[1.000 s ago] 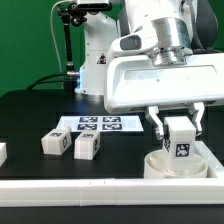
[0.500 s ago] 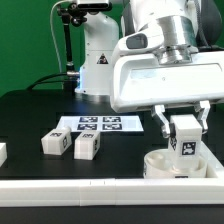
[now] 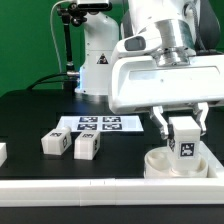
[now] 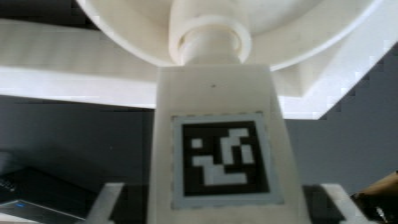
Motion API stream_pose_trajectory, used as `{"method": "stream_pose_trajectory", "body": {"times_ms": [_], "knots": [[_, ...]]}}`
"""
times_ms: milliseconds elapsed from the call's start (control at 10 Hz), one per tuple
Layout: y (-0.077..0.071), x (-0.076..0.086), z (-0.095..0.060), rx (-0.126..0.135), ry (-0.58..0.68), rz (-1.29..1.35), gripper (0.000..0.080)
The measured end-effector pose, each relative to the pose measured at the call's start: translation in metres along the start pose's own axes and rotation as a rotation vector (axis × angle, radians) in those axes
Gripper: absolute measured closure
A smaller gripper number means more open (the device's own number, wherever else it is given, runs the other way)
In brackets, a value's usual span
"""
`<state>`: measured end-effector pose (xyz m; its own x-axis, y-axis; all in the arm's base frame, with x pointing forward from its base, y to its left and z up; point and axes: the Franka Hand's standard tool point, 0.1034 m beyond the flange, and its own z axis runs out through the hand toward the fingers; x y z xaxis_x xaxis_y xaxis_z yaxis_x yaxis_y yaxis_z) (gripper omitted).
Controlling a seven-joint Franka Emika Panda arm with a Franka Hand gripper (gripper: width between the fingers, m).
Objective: Assemble stool
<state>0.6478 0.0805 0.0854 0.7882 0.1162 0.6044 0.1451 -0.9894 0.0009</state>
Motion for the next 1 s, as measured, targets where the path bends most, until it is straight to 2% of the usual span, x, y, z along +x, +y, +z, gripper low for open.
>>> {"method": "stream_pose_trajectory", "body": {"times_ms": [200,300,400,700,1000], "knots": [[0.0,0.0,0.001,0.001,-0.005,0.0,0.0461],[0.0,0.0,0.001,0.001,-0.006,0.0,0.0279],[0.0,0.001,0.0,0.002,-0.007,0.0,0.0191],[0.0,0.003,-0.001,0.003,-0.009,0.0,0.0152],[0.004,0.024,-0.016,0.016,-0.063,0.002,0.0151]]}}
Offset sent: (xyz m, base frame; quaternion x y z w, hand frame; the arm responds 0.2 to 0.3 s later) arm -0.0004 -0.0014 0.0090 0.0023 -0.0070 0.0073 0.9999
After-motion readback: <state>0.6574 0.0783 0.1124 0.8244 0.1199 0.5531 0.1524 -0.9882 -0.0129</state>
